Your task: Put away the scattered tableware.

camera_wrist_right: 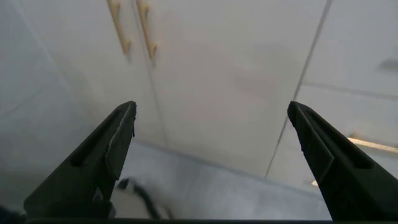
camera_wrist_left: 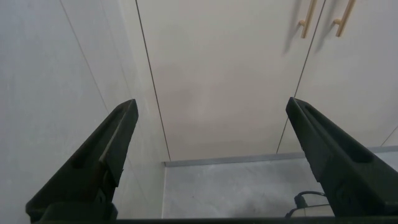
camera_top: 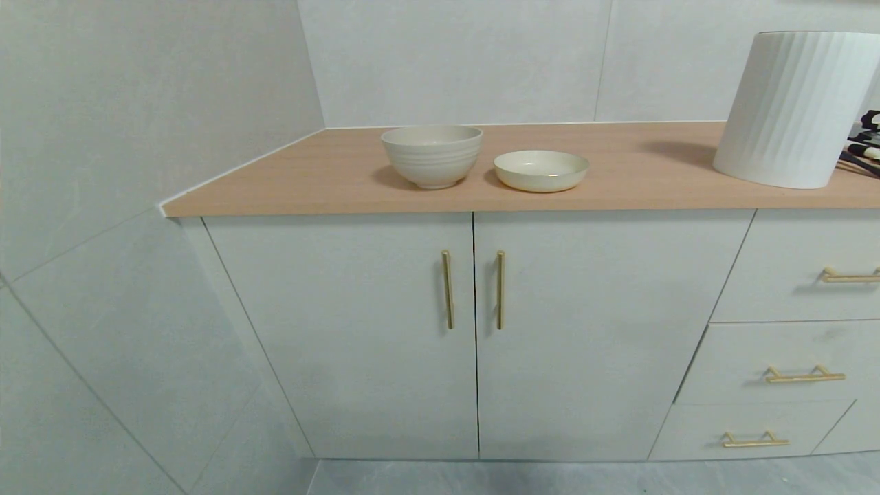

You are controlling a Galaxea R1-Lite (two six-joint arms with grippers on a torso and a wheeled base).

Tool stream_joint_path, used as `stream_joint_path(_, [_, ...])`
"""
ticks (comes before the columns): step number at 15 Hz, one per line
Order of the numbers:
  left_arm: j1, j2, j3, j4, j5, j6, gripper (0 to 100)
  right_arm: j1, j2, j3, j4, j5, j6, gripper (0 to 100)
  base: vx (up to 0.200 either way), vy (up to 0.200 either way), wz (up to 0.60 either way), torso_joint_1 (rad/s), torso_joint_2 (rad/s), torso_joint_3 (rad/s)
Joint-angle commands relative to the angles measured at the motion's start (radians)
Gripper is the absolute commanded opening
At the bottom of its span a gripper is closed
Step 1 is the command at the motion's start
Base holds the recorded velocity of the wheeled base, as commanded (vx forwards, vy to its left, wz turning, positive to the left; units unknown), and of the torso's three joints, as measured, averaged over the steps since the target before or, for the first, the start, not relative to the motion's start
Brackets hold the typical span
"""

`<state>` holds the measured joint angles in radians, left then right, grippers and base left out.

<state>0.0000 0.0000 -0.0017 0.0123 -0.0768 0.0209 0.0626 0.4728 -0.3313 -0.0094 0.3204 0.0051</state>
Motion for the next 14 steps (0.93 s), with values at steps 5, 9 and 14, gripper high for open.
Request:
stream_joint_path(5, [0.000, 0.000, 0.000, 0.000, 0.000, 0.001, 100, 0.276, 0.570, -0.103, -0.204, -0.109, 0.003, 100, 0.000, 0.000, 0.00, 0.000, 0.00, 0.000])
stream_joint_path(9, [0.000, 0.000, 0.000, 0.000, 0.000, 0.002, 100, 0.356, 0.885, -0.183, -0.478, -0.110, 0.004, 100, 0.000, 0.000, 0.00, 0.000, 0.00, 0.000])
stream_joint_path(14, [0.000, 0.000, 0.000, 0.000, -0.001, 0.002, 100, 0.444, 1.201, -0.393, -0.607, -0.109, 0.056, 100, 0.000, 0.000, 0.00, 0.000, 0.00, 0.000])
